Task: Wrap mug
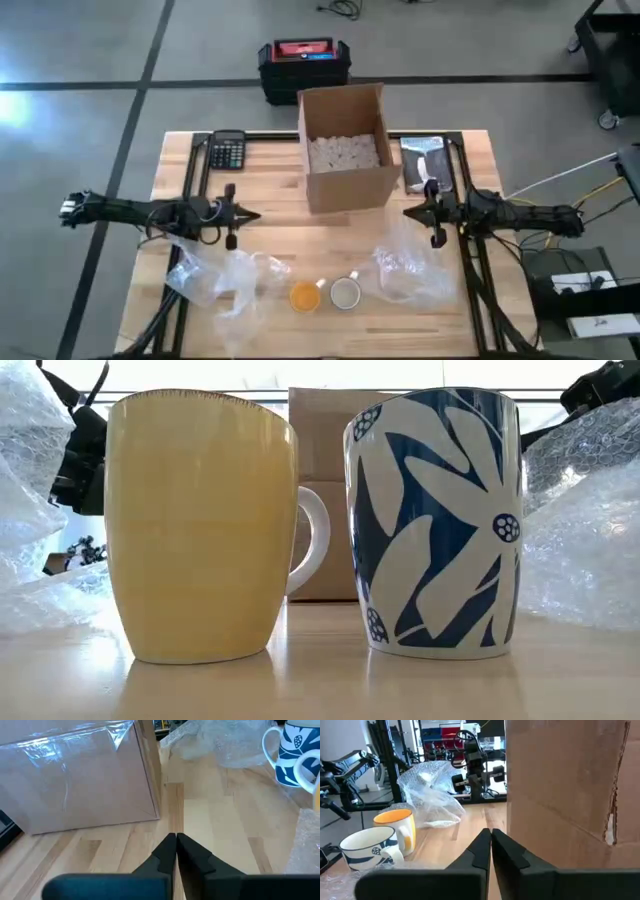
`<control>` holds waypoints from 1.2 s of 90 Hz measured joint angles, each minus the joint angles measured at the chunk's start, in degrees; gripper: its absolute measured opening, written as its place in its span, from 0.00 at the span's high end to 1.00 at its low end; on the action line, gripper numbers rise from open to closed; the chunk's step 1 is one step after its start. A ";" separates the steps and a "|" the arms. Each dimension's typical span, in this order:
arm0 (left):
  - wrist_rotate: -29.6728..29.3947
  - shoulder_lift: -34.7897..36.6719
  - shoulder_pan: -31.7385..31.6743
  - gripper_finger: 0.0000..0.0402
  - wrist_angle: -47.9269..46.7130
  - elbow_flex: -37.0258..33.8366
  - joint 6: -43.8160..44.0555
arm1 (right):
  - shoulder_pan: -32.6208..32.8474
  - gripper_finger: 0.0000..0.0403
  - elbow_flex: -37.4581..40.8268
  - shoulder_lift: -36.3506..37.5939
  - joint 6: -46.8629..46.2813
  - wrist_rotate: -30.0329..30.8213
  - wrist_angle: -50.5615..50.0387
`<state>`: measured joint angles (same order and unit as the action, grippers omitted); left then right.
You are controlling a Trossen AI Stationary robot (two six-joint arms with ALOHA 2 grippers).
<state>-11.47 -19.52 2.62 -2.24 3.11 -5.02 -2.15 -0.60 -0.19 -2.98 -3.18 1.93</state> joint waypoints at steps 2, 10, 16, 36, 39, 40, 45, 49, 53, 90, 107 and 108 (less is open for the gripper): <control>0.00 -0.01 -0.01 1.00 0.02 0.00 0.00 | -0.01 1.00 0.00 0.00 0.01 0.00 0.01; -0.01 0.01 -0.01 1.00 0.02 0.00 -0.01 | -0.02 1.00 0.00 0.00 0.00 0.00 0.02; -0.01 -0.01 0.00 1.00 0.02 0.00 0.00 | -0.01 1.00 0.00 0.00 0.01 0.00 0.02; -0.01 -0.01 0.01 1.00 0.02 0.00 -0.01 | 0.00 1.00 0.00 0.00 0.02 0.00 0.02; -0.01 -0.01 0.00 1.00 0.02 0.00 0.00 | -0.01 1.00 0.00 0.00 0.01 0.00 0.01; -0.01 -0.01 0.00 1.00 0.00 0.00 0.01 | -0.01 1.00 0.00 0.00 0.02 0.00 0.01; -0.01 -0.01 -0.01 1.00 0.00 0.00 0.01 | 0.00 1.00 0.00 0.00 0.01 0.00 0.02; 0.00 -0.01 -0.01 1.00 0.00 0.00 0.01 | 0.00 1.00 0.00 0.00 0.02 0.00 0.02; -0.01 -0.01 0.00 1.00 0.01 0.00 0.00 | 0.00 1.00 0.00 0.00 0.02 0.00 0.00; -0.01 -0.01 -0.01 1.00 0.01 0.00 0.00 | -0.01 1.00 0.00 0.00 0.02 0.00 0.01; 0.00 -0.01 -0.01 1.00 0.01 0.00 0.00 | 0.00 1.00 0.00 0.00 0.46 0.01 0.02; 0.01 -0.01 -0.01 1.00 0.01 0.00 0.01 | -0.02 1.00 0.00 0.00 1.00 0.06 0.01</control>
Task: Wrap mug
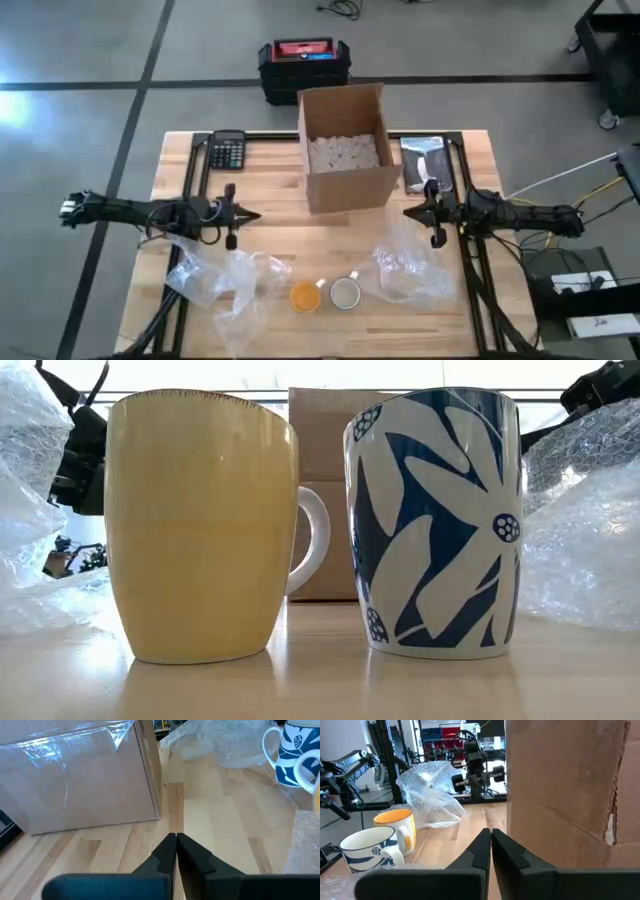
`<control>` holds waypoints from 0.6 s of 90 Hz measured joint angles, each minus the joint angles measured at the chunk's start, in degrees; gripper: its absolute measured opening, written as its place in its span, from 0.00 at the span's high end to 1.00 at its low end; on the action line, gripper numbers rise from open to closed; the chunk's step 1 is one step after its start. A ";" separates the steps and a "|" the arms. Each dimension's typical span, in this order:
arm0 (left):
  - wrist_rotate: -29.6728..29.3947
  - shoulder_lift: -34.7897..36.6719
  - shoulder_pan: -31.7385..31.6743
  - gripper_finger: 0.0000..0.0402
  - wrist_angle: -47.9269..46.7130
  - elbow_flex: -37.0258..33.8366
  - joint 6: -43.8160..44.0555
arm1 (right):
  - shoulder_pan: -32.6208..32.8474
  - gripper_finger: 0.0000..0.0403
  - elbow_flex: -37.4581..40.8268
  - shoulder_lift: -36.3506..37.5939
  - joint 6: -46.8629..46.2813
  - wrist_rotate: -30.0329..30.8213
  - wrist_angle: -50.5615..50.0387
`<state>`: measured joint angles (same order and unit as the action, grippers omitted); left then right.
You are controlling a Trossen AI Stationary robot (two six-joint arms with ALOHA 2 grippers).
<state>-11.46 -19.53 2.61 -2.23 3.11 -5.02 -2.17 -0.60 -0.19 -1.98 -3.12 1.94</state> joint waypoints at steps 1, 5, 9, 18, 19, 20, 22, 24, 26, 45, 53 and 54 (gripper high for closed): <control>0.00 0.00 0.00 1.00 0.01 0.00 0.00 | -0.01 1.00 0.00 0.00 0.61 0.06 0.00; -0.01 0.01 0.00 1.00 0.00 0.00 -0.02 | -0.01 1.00 0.00 0.00 4.81 0.29 0.02; 0.00 0.00 0.00 1.00 0.22 0.00 -0.02 | -0.01 1.00 0.00 0.00 10.24 0.27 0.02; 0.00 -0.04 0.00 1.00 3.38 -0.02 -0.21 | -0.01 1.00 0.00 0.00 17.93 0.24 0.01; 0.00 -0.04 0.00 1.00 3.74 -0.02 -0.16 | -0.01 1.00 0.00 0.00 18.23 0.24 0.00; 0.00 -0.04 0.00 1.00 4.08 -0.02 -0.05 | -0.01 1.00 0.00 0.00 18.45 0.24 0.00; 0.00 -0.04 0.02 1.00 4.75 -0.02 0.25 | -0.01 1.00 0.00 0.00 18.67 0.23 0.02; 0.00 -0.04 0.00 1.00 5.72 -0.02 0.82 | -0.01 1.00 0.00 0.00 18.80 0.24 0.02; 0.00 -0.04 0.01 1.00 6.84 -0.02 1.74 | -0.01 1.00 0.00 0.00 18.91 0.22 0.02; 0.00 -0.31 0.00 1.00 21.60 -0.02 12.26 | 0.02 1.00 0.00 0.00 6.78 0.01 3.26; -0.03 -0.22 0.01 1.00 25.87 -0.02 13.96 | 0.02 1.00 0.00 0.00 -7.63 0.28 6.47; -0.04 -0.22 0.00 1.00 26.31 -0.02 14.00 | 0.02 1.00 0.00 0.00 -9.14 0.31 6.83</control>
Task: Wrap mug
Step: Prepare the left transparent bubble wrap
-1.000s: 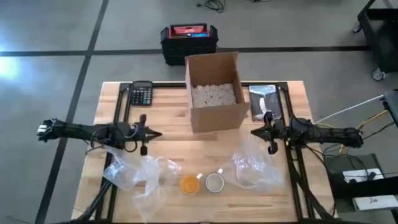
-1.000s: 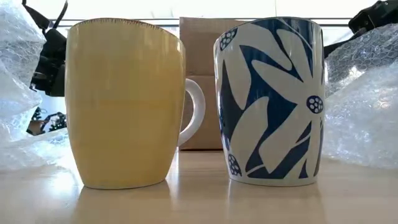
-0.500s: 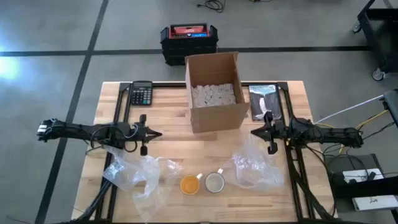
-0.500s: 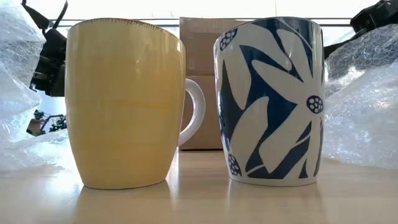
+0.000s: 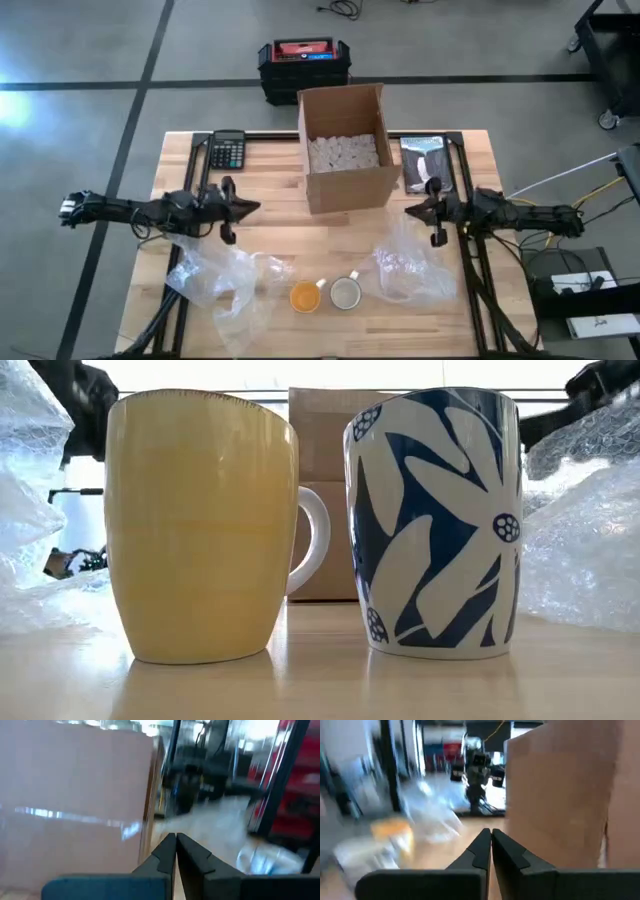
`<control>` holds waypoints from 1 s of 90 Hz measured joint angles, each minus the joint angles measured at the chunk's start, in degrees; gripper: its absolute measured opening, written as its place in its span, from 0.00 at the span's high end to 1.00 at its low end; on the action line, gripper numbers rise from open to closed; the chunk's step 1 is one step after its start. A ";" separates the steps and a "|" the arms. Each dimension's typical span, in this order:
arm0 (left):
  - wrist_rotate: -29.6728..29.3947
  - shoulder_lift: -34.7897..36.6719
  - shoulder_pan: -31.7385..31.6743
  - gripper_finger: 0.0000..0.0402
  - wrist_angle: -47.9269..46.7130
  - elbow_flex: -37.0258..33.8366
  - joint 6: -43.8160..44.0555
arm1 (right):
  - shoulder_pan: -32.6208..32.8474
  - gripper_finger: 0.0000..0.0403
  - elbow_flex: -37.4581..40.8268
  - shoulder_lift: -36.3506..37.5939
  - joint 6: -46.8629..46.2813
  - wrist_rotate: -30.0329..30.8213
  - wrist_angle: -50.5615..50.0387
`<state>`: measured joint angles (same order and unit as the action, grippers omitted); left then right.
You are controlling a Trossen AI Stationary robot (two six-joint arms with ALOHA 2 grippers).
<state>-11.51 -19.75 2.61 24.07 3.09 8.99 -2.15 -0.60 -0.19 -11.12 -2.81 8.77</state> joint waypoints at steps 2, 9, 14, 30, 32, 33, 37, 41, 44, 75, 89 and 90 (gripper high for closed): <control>-0.09 0.00 0.00 1.00 0.59 0.00 0.04 | 0.00 1.00 0.00 0.00 -2.73 0.03 0.56; -1.63 -0.04 -0.02 1.00 2.24 0.00 0.14 | 0.00 1.00 0.00 0.00 -8.65 0.15 0.50; -2.51 -0.04 -0.02 1.00 3.62 0.00 0.26 | 0.00 1.00 0.00 0.00 -10.66 0.20 0.51; -4.74 -0.02 -0.04 1.00 10.53 0.00 -1.96 | 0.00 1.00 0.00 0.00 -11.69 0.39 0.54; -5.15 -0.02 -0.04 1.00 11.00 0.00 -2.23 | 0.00 1.00 0.00 0.00 -11.02 0.41 0.56; -5.41 -0.02 -0.04 1.00 11.04 0.00 -2.28 | -0.01 1.00 0.00 0.00 -10.62 0.45 0.58; -5.90 -0.05 -0.04 1.00 11.01 0.00 -2.37 | 0.00 1.00 0.00 0.00 -9.03 0.93 0.82; -5.97 -0.25 -0.04 1.00 10.67 0.00 -2.60 | -0.02 1.00 0.00 0.00 -7.23 1.35 0.84; -5.97 -0.51 -0.04 1.00 10.07 0.00 -2.85 | -0.02 1.00 0.00 0.00 -6.04 1.38 0.84; -10.14 -4.89 -0.04 1.00 -6.10 10.14 -4.18 | -0.02 1.00 0.00 0.00 0.82 1.49 0.02; -12.18 -11.11 -0.04 1.00 -35.18 26.52 -2.97 | -0.02 1.00 0.00 0.00 1.29 1.47 -2.62; -12.32 -11.69 -0.05 1.00 -36.87 27.61 -2.68 | -0.02 1.00 0.00 0.00 1.26 1.46 -2.88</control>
<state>-23.82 -31.44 2.56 -12.80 30.70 6.31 -2.17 -0.60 -0.19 -9.86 -1.35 5.88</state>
